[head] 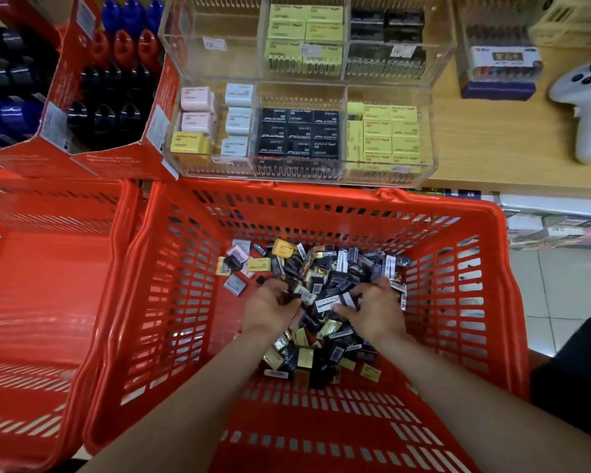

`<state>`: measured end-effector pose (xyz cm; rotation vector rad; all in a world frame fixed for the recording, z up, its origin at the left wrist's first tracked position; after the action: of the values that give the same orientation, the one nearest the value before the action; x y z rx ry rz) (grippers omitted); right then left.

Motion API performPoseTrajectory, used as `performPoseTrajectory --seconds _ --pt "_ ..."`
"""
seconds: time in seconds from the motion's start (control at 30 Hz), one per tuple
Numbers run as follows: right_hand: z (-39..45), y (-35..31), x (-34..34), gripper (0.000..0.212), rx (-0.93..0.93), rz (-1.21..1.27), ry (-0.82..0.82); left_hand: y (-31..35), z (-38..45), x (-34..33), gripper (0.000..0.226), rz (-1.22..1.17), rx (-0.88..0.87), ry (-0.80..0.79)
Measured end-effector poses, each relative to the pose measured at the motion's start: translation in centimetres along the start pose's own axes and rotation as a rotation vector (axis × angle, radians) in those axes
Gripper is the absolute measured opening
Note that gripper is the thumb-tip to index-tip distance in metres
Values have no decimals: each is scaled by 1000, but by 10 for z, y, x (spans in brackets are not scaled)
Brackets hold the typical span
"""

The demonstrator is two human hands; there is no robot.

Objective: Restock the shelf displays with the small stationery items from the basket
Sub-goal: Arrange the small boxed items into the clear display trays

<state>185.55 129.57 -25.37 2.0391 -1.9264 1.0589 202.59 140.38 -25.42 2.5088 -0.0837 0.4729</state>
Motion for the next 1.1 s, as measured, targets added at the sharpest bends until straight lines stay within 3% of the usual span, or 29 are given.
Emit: performPoseTrajectory --seconds 0.07,0.13,0.23,0.33,0.43,0.5,0.57,0.67,0.73,0.87,1.0,1.1 --pt "-6 -3 -4 23 57 64 13 9 -1 -2 23 -28 -60 47" --pt "-13 0 -4 14 109 135 84 17 -2 -11 16 -113 -90 -31" --pt "-21 2 7 15 120 353 224 30 -7 -33 21 -438 -61 -318" --pt "-19 -14 8 23 141 532 131 38 -15 -47 30 -585 -68 -441" --pt "-10 -25 16 40 131 664 100 35 -11 -44 28 -595 -63 -318" --pt "0 -22 31 33 115 477 173 28 -8 -33 28 -737 36 -212" --pt "12 -21 37 28 88 276 134 21 -3 -22 26 -911 123 -169" --pt "25 -30 26 41 54 -31 21 14 1 -9 24 -1011 197 -167" --pt "29 -37 20 42 64 -187 60 14 1 -4 31 -1034 190 -185" --pt "32 -32 12 25 121 7 117 14 1 -2 38 -991 163 -240" --pt "41 -36 3 20 13 239 15 14 0 -7 34 -952 153 -251" --pt "36 -35 7 18 -84 443 87 15 2 -9 33 -913 129 -241"
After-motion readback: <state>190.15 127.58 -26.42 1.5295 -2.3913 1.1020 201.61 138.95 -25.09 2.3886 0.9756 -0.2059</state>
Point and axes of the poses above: each hand's wrist, its own z-axis towards the middle knuckle, its own x-axis out of the back of the hand, y = z × x, the point moved 4 cm from there along z, towards the middle knuckle, and after that the axes turned 15 degrees about -y, right-handed, at the moved point
